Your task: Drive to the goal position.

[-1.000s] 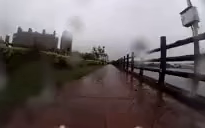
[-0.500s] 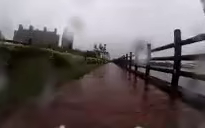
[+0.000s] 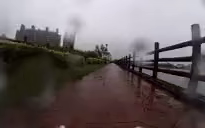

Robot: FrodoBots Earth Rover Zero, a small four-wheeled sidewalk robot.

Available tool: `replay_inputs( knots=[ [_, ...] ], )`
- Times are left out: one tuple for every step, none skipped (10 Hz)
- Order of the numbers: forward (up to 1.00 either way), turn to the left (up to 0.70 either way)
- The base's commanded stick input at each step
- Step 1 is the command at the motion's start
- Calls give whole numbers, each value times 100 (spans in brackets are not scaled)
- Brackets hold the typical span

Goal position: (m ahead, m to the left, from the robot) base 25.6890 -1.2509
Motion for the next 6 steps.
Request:
replay_inputs(
  knots=[
    [100,0],
    [100,0],
    [100,0],
    [100,0],
    [100,0],
    [100,0]
  ],
)
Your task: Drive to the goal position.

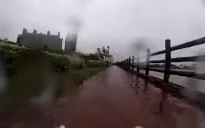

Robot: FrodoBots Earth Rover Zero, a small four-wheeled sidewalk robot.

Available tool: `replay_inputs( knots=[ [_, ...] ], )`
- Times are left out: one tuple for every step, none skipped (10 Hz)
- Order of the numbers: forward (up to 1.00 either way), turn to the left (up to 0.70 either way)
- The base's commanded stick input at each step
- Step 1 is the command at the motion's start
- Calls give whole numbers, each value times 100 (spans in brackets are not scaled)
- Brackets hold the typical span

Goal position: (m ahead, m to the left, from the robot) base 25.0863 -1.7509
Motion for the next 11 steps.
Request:
replay_inputs(
  knots=[
    [100,0],
    [100,0],
    [100,0],
    [100,0],
    [100,0],
    [100,0],
    [100,0],
    [100,0],
    [100,0],
    [100,0],
    [100,0]
  ],
)
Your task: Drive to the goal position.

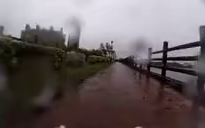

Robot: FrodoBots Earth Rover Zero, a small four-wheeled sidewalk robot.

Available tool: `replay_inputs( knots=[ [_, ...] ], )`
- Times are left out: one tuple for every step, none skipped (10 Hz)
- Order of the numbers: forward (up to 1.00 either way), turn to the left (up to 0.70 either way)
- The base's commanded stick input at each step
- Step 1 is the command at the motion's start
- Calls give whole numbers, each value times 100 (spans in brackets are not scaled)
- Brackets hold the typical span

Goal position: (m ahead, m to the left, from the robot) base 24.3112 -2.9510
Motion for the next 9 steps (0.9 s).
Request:
replay_inputs(
  knots=[
    [100,0],
    [100,0],
    [100,0],
    [100,0],
    [100,0],
    [100,0],
    [100,0],
    [100,0],
    [100,0]
  ],
)
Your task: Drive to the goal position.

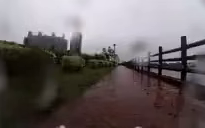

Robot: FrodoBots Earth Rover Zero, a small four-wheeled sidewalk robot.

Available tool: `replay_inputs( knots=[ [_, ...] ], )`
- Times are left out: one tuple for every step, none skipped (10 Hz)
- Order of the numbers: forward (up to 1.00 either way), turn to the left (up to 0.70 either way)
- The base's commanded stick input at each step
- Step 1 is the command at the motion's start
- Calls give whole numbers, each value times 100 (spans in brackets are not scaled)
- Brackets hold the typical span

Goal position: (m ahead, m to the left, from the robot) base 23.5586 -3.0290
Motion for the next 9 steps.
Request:
replay_inputs(
  knots=[
    [100,-1],
    [100,-40],
    [75,-55],
    [0,-100],
    [0,-100],
    [0,-36],
    [0,0],
    [0,0],
    [0,0]
  ],
)
